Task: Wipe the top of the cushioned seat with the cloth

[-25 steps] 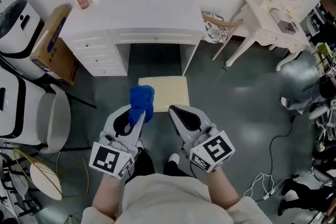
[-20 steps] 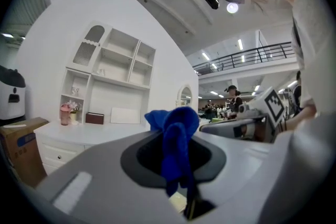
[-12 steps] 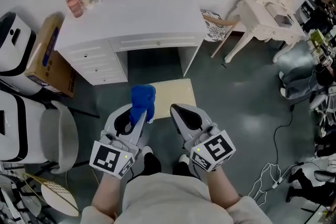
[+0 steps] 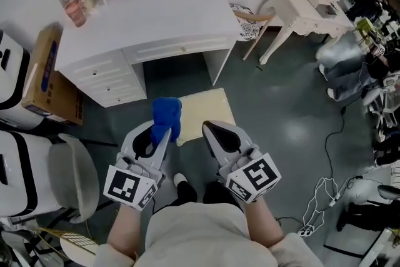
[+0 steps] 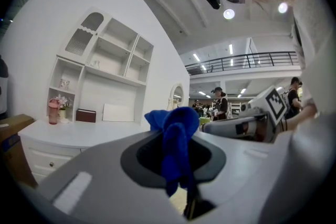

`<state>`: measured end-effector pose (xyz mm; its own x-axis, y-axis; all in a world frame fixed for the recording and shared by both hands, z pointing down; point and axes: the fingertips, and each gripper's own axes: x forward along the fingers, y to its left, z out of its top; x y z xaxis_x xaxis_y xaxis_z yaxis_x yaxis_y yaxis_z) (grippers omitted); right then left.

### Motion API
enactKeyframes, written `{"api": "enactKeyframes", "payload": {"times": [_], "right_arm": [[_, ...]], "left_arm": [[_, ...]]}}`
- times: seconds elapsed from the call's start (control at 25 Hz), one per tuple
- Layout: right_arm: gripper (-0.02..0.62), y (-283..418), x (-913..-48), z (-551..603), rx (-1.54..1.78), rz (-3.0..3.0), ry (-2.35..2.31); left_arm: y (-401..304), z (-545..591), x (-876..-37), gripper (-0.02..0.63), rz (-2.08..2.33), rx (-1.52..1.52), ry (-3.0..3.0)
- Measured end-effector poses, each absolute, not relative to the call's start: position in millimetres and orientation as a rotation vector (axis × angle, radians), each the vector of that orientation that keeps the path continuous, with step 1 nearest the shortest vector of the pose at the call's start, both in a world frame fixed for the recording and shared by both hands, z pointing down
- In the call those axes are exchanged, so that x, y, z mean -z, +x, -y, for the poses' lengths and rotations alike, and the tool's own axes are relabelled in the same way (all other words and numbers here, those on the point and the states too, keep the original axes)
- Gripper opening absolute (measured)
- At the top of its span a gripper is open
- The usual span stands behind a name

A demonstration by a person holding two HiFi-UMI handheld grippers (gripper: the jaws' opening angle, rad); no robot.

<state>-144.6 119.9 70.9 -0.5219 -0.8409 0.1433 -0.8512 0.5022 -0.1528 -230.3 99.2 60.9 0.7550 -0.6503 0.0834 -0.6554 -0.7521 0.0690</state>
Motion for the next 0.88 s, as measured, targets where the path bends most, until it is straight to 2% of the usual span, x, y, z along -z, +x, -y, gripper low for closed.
{"api": "enactKeyframes", "payload": {"times": [0.44,0.88], "right_arm": [[0.0,-131.5,-73.2,-103.2,-0.314,2.651,1.536],[0.0,-102.9,-74.2,-39.4,-0.326,2.718,1.395]], "left_arm": [[-222.5,-82.2,-65.1,0.057,1.055,-0.069,2.84],[-196.4,-30.1,-71.5,0.057,1.197,-0.095,2.764]]}}
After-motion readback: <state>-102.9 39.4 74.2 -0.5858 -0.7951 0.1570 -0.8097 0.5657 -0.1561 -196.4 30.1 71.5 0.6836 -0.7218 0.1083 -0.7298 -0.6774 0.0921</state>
